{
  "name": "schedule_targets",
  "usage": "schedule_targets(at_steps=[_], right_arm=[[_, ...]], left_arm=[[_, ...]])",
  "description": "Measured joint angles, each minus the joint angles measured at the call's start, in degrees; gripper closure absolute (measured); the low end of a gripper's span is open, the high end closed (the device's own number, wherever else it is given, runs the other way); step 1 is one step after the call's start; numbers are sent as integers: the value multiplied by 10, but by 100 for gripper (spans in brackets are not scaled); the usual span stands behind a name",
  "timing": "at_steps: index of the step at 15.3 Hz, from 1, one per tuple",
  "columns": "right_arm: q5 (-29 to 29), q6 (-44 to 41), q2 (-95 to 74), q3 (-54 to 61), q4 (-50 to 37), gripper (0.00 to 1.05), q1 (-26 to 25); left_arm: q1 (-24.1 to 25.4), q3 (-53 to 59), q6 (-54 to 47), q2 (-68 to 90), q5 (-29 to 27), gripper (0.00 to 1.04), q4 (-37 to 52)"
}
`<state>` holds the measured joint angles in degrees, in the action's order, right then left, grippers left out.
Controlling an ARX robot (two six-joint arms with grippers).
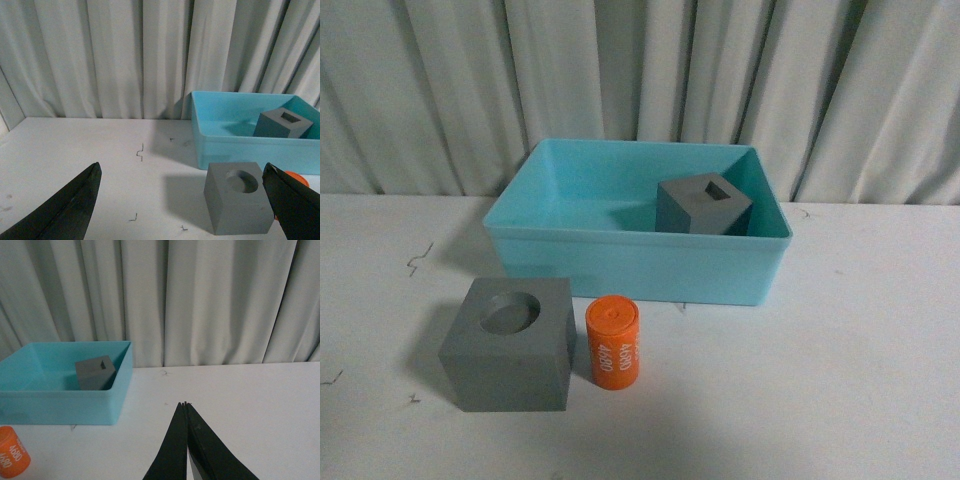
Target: Place gray and orange parts in blue box
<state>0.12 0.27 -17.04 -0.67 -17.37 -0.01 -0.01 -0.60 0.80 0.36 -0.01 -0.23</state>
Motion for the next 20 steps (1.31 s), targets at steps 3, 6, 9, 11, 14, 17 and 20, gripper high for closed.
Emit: schedule_targets(at_steps=[3, 6, 9, 11, 14, 17, 20], right_arm=[[0, 0, 37, 0, 39, 103, 0], [0, 0, 53, 0, 55, 103, 0], [0, 0, 70, 0, 71, 103, 0], [0, 0, 153, 0, 179, 103, 0], [0, -1, 169, 0, 175, 103, 0], [0, -1, 168, 0, 176, 78, 0], [0, -1, 168, 0, 176, 21, 0]], left_arm=[[0, 0, 0, 0, 0, 7, 0], [0, 0, 0, 0, 0, 7, 0], [0, 0, 0, 0, 0, 7, 0], [0, 0, 0, 0, -1, 7, 0], [0, 0, 0, 0, 0, 7, 0], [0, 0, 0, 0, 0, 7, 0], [8, -24, 10, 20, 20, 7, -80]])
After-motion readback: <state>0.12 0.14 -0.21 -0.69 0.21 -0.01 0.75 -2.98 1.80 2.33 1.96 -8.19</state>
